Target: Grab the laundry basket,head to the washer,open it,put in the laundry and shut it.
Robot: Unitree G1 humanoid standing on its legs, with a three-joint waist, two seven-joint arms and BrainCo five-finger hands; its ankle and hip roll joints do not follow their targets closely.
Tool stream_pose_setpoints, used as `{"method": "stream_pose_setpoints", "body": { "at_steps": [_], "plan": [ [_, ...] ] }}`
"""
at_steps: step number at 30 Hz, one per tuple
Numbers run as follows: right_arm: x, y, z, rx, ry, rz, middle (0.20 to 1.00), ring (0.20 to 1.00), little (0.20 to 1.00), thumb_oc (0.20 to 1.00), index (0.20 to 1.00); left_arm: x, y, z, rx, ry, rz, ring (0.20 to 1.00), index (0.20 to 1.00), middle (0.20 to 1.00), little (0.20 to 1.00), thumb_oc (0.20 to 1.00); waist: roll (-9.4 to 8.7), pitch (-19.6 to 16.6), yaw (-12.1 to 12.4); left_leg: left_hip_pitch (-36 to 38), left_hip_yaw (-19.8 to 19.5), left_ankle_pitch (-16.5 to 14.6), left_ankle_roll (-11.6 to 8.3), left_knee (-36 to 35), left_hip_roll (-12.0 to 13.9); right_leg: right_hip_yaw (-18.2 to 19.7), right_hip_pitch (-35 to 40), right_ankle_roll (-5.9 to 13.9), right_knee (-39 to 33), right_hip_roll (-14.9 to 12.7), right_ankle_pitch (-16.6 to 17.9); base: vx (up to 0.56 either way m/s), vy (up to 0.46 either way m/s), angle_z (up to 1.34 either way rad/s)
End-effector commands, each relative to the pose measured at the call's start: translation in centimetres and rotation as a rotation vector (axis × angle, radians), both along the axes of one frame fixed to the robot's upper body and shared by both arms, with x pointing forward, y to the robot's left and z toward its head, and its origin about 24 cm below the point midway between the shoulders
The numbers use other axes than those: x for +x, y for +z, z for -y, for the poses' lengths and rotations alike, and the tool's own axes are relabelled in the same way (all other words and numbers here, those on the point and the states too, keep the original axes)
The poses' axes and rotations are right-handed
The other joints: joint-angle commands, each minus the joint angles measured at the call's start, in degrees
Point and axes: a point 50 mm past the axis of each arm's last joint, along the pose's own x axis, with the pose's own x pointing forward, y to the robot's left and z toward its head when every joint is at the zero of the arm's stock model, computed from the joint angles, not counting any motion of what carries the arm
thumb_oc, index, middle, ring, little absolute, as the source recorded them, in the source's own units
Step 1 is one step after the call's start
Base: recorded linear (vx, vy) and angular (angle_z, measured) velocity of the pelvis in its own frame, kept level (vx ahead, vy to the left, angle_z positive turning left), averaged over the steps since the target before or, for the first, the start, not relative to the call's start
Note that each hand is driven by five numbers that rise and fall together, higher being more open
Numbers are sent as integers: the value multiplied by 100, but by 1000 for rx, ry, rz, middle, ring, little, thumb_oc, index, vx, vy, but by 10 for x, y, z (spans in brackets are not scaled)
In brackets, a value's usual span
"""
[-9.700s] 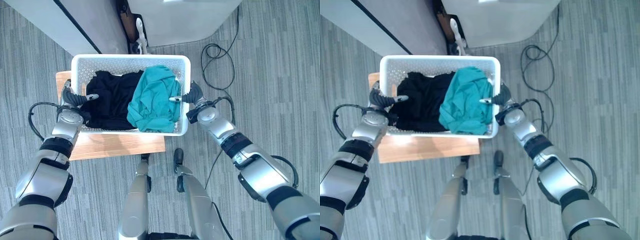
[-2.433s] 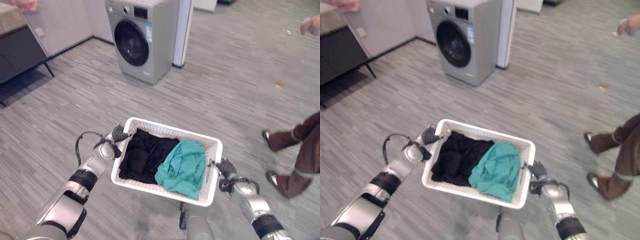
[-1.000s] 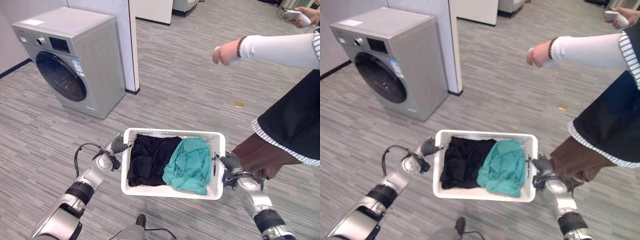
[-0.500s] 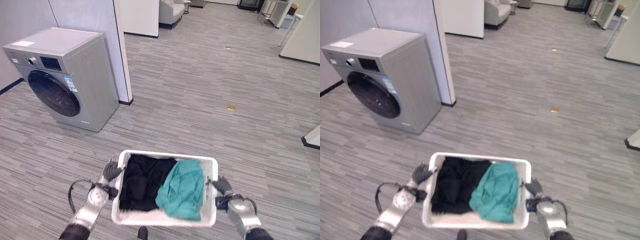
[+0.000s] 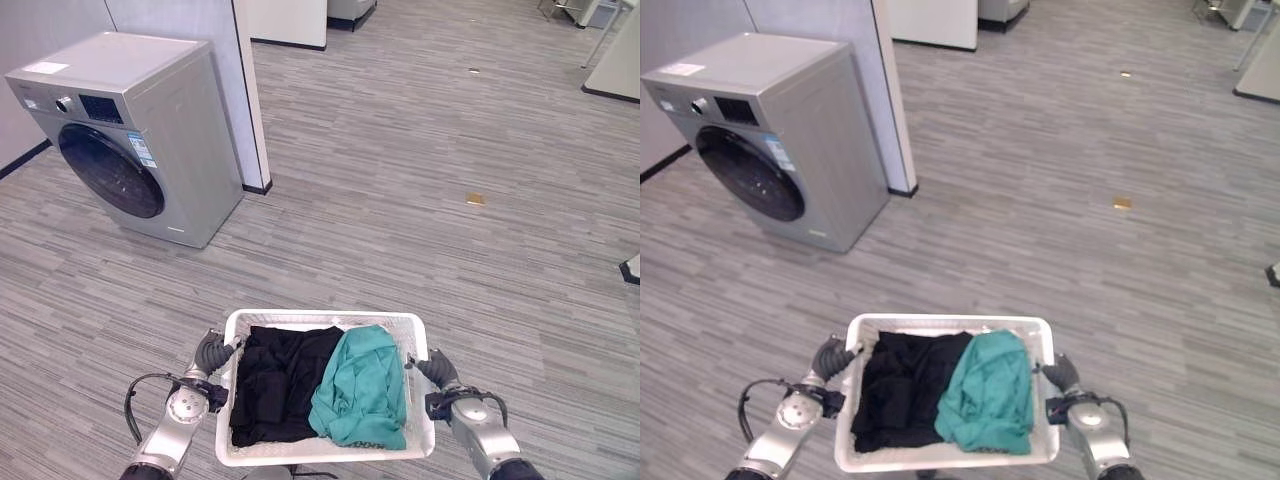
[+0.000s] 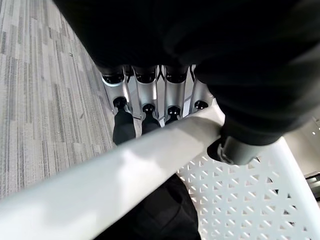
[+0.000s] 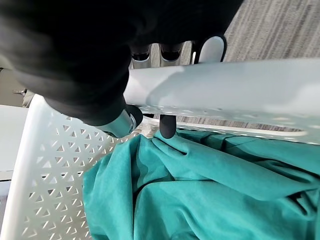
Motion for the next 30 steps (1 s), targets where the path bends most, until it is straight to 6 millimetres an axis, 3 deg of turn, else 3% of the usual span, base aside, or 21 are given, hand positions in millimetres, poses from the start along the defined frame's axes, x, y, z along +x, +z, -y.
{"method": "stream_pose_setpoints", "body": {
  "at_steps": [1, 2, 3, 6, 7, 8, 9, 11, 13, 14, 17, 18, 20, 22, 24, 27, 28, 30],
  "plan": [
    [37, 54, 28, -25, -52, 244, 200, 200, 200, 200, 200, 55, 73, -15, 60, 39, 330, 200, 200, 200, 200, 200, -11, 86, 113, -507, 684, 15, -520, 451, 733, -858, -672, 137, 524, -324, -179, -169, -19, 43],
    [37, 54, 28, -24, -53, 246, 200, 200, 200, 200, 200, 56, 74, -14, 61, 38, 333, 200, 200, 200, 200, 200, -13, 86, 107, -567, 668, -18, -520, 528, 732, -870, -692, 135, 531, -327, -183, -212, -23, 80],
    [40, 60, 32, -30, -59, 268, 200, 200, 200, 200, 200, 64, 83, -12, 72, 25, 365, 200, 200, 200, 200, 200, -87, 165, 64, -799, 986, -113, -500, 952, 852, -1020, -747, 121, 566, -400, -170, -119, 2, 91],
    [44, 72, 40, -53, -60, 306, 200, 200, 200, 200, 200, 75, 102, -9, 84, 4, 429, 200, 200, 200, 200, 200, -190, 245, -50, -874, 1687, -265, -583, 1511, 1530, -1312, -807, 151, 604, -554, -106, -57, 80, 61],
    [46, 76, 41, -58, -56, 317, 200, 200, 200, 200, 200, 76, 106, -12, 93, 8, 442, 200, 200, 200, 200, 200, -193, 262, -42, -812, 1610, -268, -632, 1556, 1700, -1329, -784, 176, 600, -588, -83, 189, 267, 68],
    [51, 82, 38, -44, -39, 339, 200, 200, 200, 200, 200, 76, 113, -20, 115, 23, 466, 200, 200, 200, 200, 200, -194, 267, 50, -646, 998, -217, -743, 1421, 1890, -1279, -669, 243, 578, -643, -74, 257, 293, 35],
    [51, 83, 37, -37, -37, 342, 200, 200, 200, 200, 200, 76, 115, -21, 117, 22, 469, 200, 200, 200, 200, 200, -185, 255, 63, -580, 785, -188, -787, 1347, 1950, -1299, -577, 277, 557, -683, -77, 277, 329, 5],
    [54, 87, 34, -29, -24, 359, 200, 200, 200, 200, 200, 76, 118, -22, 115, 19, 481, 200, 200, 200, 200, 200, -155, 224, 43, -530, 784, -213, -811, 1335, 2003, -1426, -457, 361, 527, -821, -51, 207, 300, -9],
    [53, 91, 34, -28, -25, 376, 200, 200, 200, 200, 200, 74, 116, -21, 105, 15, 480, 200, 200, 200, 200, 200, -71, 144, 23, -439, 989, -517, -841, 1432, 1924, -1457, -283, 467, 543, -1009, -54, 255, 399, 16],
    [52, 91, 35, -32, -31, 374, 200, 200, 200, 200, 200, 73, 114, -20, 103, 11, 473, 200, 200, 200, 200, 200, -58, 129, 60, -479, 948, -685, -809, 1672, 1767, -1425, -224, 505, 586, -1180, 2, 249, 453, 2],
    [54, 94, 32, -27, -28, 394, 200, 200, 200, 200, 200, 73, 114, -15, 112, -19, 476, 200, 200, 200, 200, 200, -58, 35, 106, -593, 989, -1222, -486, 2025, 1222, -1427, -232, 646, 1055, -1817, 384, 212, 427, 33],
    [54, 94, 32, -27, -28, 394, 200, 200, 200, 200, 200, 73, 115, -15, 113, -19, 476, 200, 200, 200, 200, 200, -76, 30, 117, -599, 1007, -1235, -471, 2038, 1200, -1408, -255, 662, 1079, -1849, 377, 147, 320, 31],
    [59, 98, 29, -28, -24, 412, 200, 200, 200, 200, 200, 77, 119, -11, 124, -37, 484, 200, 200, 200, 200, 200, -37, 38, 88, -533, 1035, -1368, -181, 2020, 878, -1114, -618, 548, 1925, -2086, 690, 166, 409, 20],
    [62, 104, 26, -21, -22, 443, 200, 200, 200, 200, 200, 81, 124, -7, 140, -52, 499, 200, 200, 200, 200, 200, 61, 48, -25, -344, 997, -1355, 11, 1776, 645, -677, -1178, 448, 2694, -1726, 521, 233, 419, 28],
    [63, 115, 31, -18, -44, 492, 200, 200, 200, 200, 200, 89, 130, 5, 128, -92, 518, 200, 200, 200, 200, 200, 109, 142, -346, 106, 770, -1364, 119, 1380, 285, -191, -1861, 361, 2873, -843, 131, 384, 369, 57],
    [65, 120, 34, -22, -52, 517, 200, 200, 200, 200, 200, 95, 136, 12, 118, -111, 537, 200, 200, 200, 200, 200, 109, 188, -465, 409, 627, -1463, 127, 1137, 168, -386, -1966, 275, 2327, -628, 49, 306, 94, 91],
    [64, 123, 39, -29, -67, 528, 200, 200, 200, 200, 200, 99, 137, 18, 107, -122, 538, 200, 200, 200, 200, 200, 73, 248, -649, 775, 507, -1664, 115, 1013, 103, -313, -2423, 348, 1850, -419, 216, 260, 11, 87],
    [63, 126, 42, -34, -77, 537, 200, 200, 200, 200, 200, 102, 138, 23, 100, -133, 541, 200, 200, 200, 200, 200, 29, 261, -753, 939, 421, -1761, 89, 969, 40, -330, -2536, 437, 1382, -412, 467, 350, 6, 63]
  ]
}}
